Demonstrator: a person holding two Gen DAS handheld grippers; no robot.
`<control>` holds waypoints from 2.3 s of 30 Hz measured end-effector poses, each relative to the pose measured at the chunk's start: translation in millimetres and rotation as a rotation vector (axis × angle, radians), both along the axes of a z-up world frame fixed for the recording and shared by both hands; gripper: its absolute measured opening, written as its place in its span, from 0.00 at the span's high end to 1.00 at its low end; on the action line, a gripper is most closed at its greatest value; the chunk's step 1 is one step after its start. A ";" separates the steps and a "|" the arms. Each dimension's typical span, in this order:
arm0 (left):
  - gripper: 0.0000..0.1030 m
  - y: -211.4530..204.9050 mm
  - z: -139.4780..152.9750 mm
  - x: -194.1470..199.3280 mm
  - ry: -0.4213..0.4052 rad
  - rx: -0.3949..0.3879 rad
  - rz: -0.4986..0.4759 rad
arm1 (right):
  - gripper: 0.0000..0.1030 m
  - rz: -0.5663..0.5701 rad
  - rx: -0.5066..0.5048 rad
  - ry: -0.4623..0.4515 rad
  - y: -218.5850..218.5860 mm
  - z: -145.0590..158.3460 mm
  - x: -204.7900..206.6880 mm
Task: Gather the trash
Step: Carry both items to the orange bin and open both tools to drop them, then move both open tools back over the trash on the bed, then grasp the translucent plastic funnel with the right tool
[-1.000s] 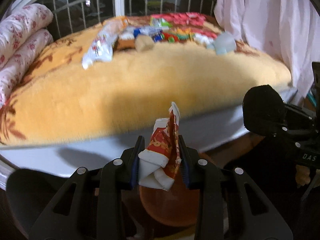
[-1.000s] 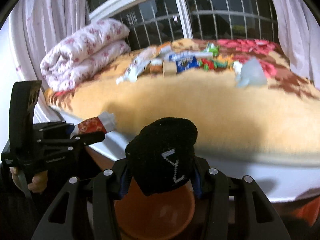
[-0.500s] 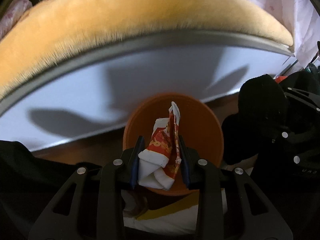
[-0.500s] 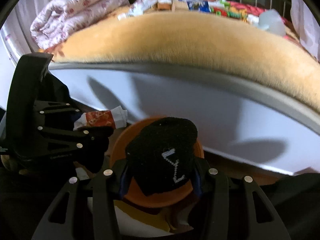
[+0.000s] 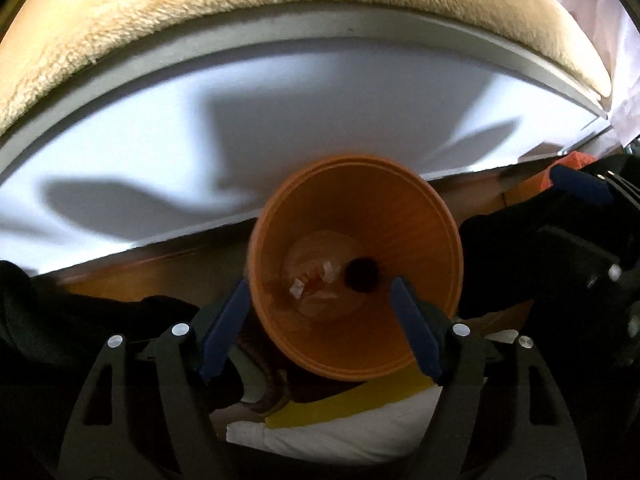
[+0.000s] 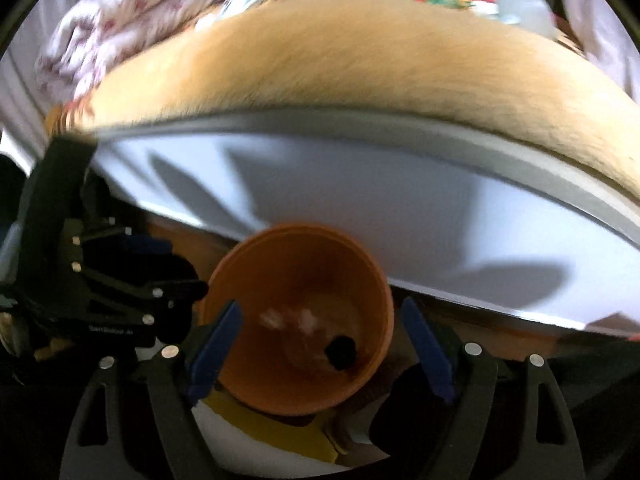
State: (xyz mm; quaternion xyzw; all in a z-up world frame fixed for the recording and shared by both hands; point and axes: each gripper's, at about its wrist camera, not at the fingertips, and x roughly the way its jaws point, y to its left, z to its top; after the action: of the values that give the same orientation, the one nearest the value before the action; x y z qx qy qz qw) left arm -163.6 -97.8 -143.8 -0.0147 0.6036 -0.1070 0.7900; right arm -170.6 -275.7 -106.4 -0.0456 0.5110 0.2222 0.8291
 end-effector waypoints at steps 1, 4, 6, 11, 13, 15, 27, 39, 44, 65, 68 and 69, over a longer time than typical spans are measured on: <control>0.30 1.0 1.7 -0.3 -0.006 -0.004 0.004 | 0.22 -0.018 0.010 -0.015 -4.4 5.0 -0.9; 0.30 5.9 3.5 -1.6 -0.030 -0.014 0.013 | 0.22 -0.045 0.032 -0.064 -10.3 18.0 -1.4; 0.30 8.4 7.3 -1.9 -0.052 -0.013 0.018 | 0.22 -0.056 0.040 -0.097 -12.5 29.4 0.5; 0.30 9.9 29.3 -6.0 -0.139 0.004 0.027 | 0.22 -0.083 0.085 -0.176 -25.6 53.2 7.9; 0.30 8.8 42.7 -8.8 -0.189 0.018 0.030 | 0.22 -0.100 0.100 -0.203 -32.7 63.6 14.5; 0.30 8.5 54.1 -11.2 -0.235 0.033 0.033 | 0.22 -0.119 0.115 -0.222 -41.0 72.3 23.0; 0.30 26.7 86.2 -15.1 -0.327 0.032 0.123 | 0.20 -0.164 0.160 -0.325 -65.1 116.2 56.7; 0.30 29.3 102.5 -15.4 -0.370 0.039 0.158 | 0.19 -0.110 0.051 -0.423 -100.4 154.3 123.1; 0.30 30.0 101.7 -14.3 -0.370 0.041 0.156 | 0.18 -0.096 0.038 -0.426 -118.8 161.4 152.4; 0.30 39.3 94.5 20.3 -0.332 -0.037 0.178 | 0.65 0.206 0.064 -0.105 -79.5 110.7 265.0; 0.30 43.9 95.5 24.3 -0.335 -0.038 0.187 | 0.93 0.238 0.166 -0.005 -74.9 100.3 259.7; 0.30 45.6 97.6 26.8 -0.343 -0.040 0.190 | 0.92 0.237 0.159 -0.028 -71.3 101.5 252.3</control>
State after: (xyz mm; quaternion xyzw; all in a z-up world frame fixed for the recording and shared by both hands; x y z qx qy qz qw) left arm -136.8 -52.1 -46.2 -0.0690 0.4535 -0.0449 0.8874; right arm 81.6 -347.0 -4.9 -0.0427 0.4712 0.3576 0.8051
